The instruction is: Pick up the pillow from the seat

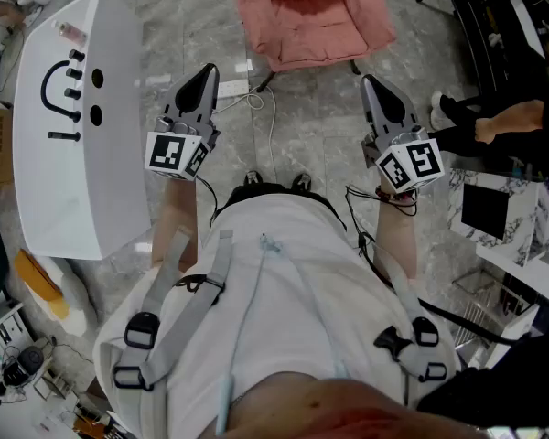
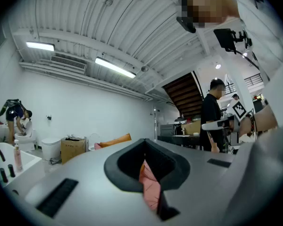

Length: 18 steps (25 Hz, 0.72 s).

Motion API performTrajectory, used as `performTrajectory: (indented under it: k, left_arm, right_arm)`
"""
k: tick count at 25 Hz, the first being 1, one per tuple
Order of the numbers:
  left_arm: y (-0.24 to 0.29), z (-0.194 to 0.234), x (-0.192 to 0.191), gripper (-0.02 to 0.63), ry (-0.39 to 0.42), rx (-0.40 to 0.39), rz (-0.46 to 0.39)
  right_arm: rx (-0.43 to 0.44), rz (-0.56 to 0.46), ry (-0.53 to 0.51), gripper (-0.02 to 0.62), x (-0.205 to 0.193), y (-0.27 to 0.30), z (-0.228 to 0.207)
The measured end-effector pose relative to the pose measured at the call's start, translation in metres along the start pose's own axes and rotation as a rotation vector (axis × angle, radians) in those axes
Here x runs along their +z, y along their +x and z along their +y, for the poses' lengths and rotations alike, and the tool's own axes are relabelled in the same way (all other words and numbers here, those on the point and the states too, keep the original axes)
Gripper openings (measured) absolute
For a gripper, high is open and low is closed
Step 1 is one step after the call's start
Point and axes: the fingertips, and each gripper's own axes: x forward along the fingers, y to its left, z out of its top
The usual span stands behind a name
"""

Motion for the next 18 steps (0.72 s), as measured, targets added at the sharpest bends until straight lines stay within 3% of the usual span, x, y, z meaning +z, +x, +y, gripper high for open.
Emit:
performTrajectory:
  k: [9, 18]
  left_arm:
    - [-0.004, 0.019, 0.001, 0.008, 0.013, -0.016, -0.009]
    - [-0.004, 0.031, -0.005, 0.008, -0.036, -0.073, -0.004]
  right_arm:
    - [0.007, -0.009, -0.015, 0.015, 0.003, 0.020, 0.020]
    - [-0.043, 0.012, -0.024, 0.015, -0.001, 0.020, 0.033]
